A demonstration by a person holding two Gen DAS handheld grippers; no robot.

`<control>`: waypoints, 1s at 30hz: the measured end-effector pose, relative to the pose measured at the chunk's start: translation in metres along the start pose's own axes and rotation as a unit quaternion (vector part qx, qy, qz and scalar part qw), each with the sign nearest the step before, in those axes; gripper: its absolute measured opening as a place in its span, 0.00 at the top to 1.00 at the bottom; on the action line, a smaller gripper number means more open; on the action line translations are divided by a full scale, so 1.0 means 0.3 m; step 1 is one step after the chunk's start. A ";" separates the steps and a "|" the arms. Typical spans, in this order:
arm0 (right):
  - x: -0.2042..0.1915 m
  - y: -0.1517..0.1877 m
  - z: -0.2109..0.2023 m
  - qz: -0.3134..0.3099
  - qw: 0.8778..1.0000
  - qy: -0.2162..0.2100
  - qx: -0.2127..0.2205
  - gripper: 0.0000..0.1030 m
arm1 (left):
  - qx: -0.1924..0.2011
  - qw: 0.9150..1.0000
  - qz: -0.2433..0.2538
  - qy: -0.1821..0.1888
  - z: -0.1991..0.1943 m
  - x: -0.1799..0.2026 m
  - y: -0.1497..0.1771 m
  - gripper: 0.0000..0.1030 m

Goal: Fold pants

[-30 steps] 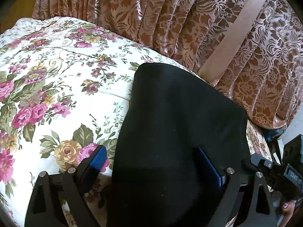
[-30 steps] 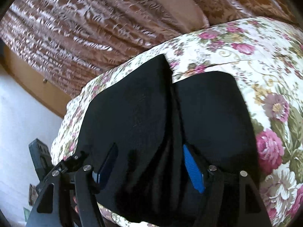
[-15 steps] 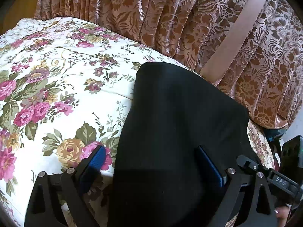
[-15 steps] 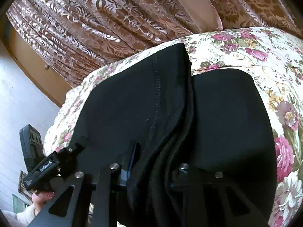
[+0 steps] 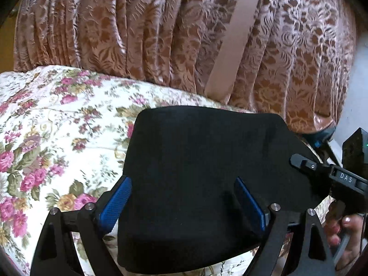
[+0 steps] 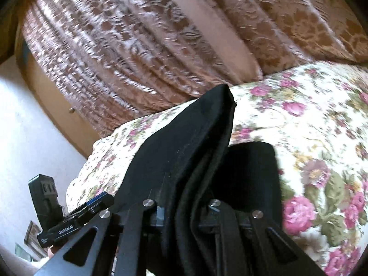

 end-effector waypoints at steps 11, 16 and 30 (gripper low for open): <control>0.234 0.111 0.118 0.093 0.995 -0.002 -0.023 0.83 | -0.035 0.998 0.040 -0.043 0.130 0.026 0.098 0.07; 0.217 0.079 0.065 0.097 0.994 0.040 -0.019 0.75 | -0.054 0.998 0.010 -0.014 0.101 0.001 0.050 0.10; -0.044 -0.140 0.051 -0.059 0.989 0.133 -0.019 0.74 | -0.093 0.994 0.051 -0.039 0.169 0.075 -0.207 0.13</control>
Point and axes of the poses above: each gripper's, at about its wrist camera, not at the fingertips, and z roughly the way its jaws point, x to its right, y to its underside, the point moved 5 cm from there along z, roughly the way its jaws point, and after that the axes turned 15 degrees about -x, right-handed, at the moved point
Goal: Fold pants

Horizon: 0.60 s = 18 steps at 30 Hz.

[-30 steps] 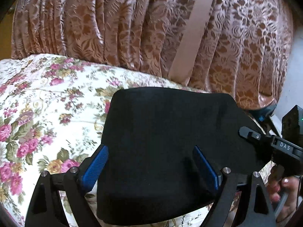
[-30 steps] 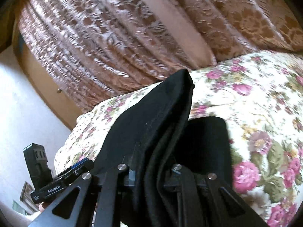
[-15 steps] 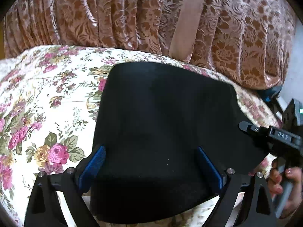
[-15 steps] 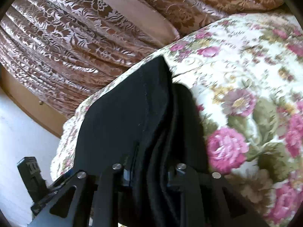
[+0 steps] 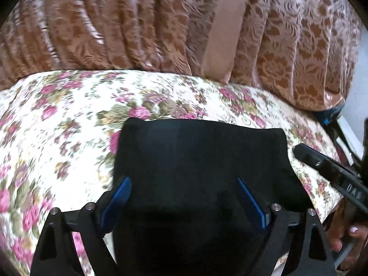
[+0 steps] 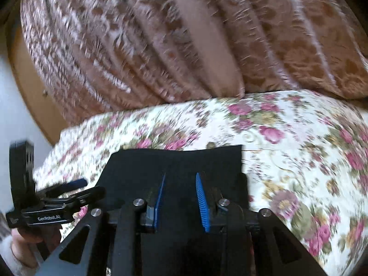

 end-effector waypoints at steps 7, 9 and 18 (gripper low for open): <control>0.010 -0.040 0.192 -0.023 0.995 0.070 -0.067 0.74 | -0.025 0.998 0.011 -0.051 0.142 -0.010 -0.081 0.12; 0.054 -0.020 0.233 -0.008 0.994 0.077 -0.075 0.75 | -0.025 0.998 0.008 -0.053 0.183 -0.022 -0.092 0.06; 0.133 -0.016 0.303 0.032 0.998 0.036 -0.051 0.77 | -0.021 0.999 -0.008 -0.025 0.266 -0.066 -0.098 0.00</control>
Point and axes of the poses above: each gripper's, at about its wrist camera, not at the fingertips, and z roughly the way its jaws point, x to its right, y to its underside, the point moved 5 cm from there along z, roughly the way its jaws point, and after that the axes turned 15 degrees about -x, right-handed, at the moved point
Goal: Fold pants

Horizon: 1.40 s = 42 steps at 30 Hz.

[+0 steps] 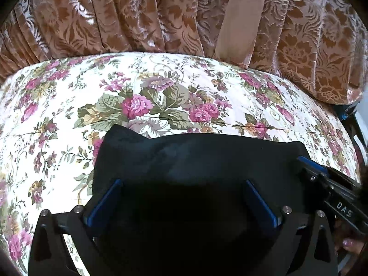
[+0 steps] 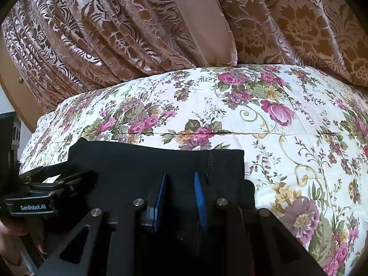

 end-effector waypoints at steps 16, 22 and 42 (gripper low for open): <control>-0.045 0.205 -0.119 -0.049 0.995 0.055 0.063 0.73 | 0.040 0.999 -0.002 -0.024 -0.072 0.006 0.117 0.00; -0.004 0.253 -0.162 -0.005 0.997 0.019 0.069 0.72 | 0.051 0.998 -0.003 -0.034 -0.104 0.013 0.179 0.00; 0.109 0.314 -0.219 0.082 0.995 -0.023 0.052 0.49 | 0.057 0.997 -0.040 -0.012 -0.210 -0.078 0.326 0.00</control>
Point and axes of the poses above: each gripper's, at about its wrist camera, not at the fingertips, and z roughly the way its jaws point, x to its right, y to its underside, the point moved 5 cm from there along z, roughly the way its jaws point, and after that the axes turned 15 degrees about -x, right-handed, at the moved point
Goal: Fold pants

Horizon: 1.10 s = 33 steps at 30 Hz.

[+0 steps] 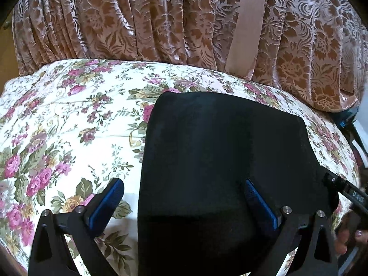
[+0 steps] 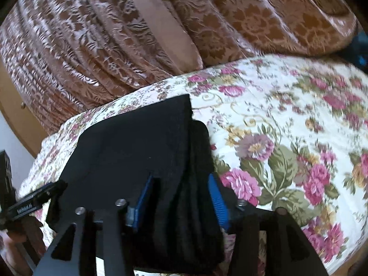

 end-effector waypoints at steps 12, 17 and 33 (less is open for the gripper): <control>0.067 0.014 0.044 0.054 0.992 -0.091 -0.067 0.36 | -0.044 0.995 -0.043 0.078 0.022 -0.029 0.042 0.00; 0.118 0.031 0.083 0.122 0.972 -0.174 -0.099 0.35 | -0.074 0.986 -0.057 0.136 0.044 -0.036 0.059 0.00; 0.060 0.051 0.085 0.043 0.965 -0.198 -0.169 0.27 | -0.123 0.962 -0.024 0.244 0.074 -0.029 0.094 0.00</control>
Point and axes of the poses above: each gripper's, at about its wrist camera, not at the fingertips, and z roughly the way its jaws point, x to its right, y to its underside, the point moved 5 cm from there along z, roughly the way its jaws point, and after that the axes turned 15 degrees about -x, right-handed, at the moved point
